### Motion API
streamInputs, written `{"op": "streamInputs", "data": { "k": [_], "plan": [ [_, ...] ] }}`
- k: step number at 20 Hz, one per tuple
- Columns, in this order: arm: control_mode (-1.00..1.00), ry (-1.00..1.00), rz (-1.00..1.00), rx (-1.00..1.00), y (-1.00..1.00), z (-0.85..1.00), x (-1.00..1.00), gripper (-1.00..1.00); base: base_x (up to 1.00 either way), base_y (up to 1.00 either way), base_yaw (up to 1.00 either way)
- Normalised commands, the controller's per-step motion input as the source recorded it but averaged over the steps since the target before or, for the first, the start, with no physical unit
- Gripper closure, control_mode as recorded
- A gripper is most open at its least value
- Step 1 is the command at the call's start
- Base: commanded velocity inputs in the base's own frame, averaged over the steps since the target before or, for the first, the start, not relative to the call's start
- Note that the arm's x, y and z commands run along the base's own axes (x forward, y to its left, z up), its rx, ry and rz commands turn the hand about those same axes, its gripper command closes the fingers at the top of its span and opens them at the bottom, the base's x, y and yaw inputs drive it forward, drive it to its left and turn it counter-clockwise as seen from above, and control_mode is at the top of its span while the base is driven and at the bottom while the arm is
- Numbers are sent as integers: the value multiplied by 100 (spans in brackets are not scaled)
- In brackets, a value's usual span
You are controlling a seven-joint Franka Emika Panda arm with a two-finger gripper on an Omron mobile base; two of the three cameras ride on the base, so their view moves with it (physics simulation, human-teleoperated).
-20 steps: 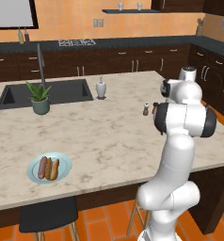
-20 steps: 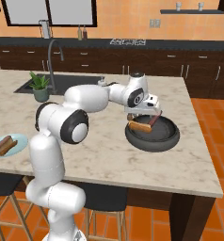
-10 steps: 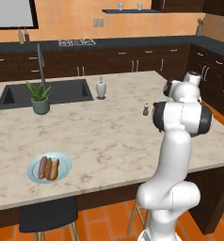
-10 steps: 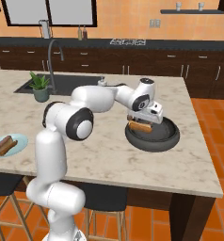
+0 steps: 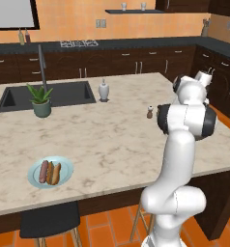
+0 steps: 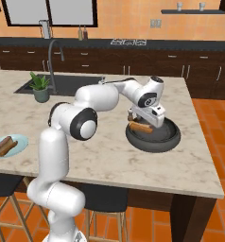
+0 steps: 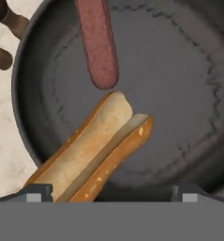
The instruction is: Place one bun and one sausage from the bowl on each plate.
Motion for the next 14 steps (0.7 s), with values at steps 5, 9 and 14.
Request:
{"op": "streamInputs", "data": {
  "k": [5,9,14],
  "plan": [
    [-100,1,-27,9,35,-43,-2,-100,0,0,0],
    [-100,0,-18,7,8,-27,17,-100,0,0,0],
    [-100,0,-13,5,0,-20,11,-100,0,0,0]
  ]
}}
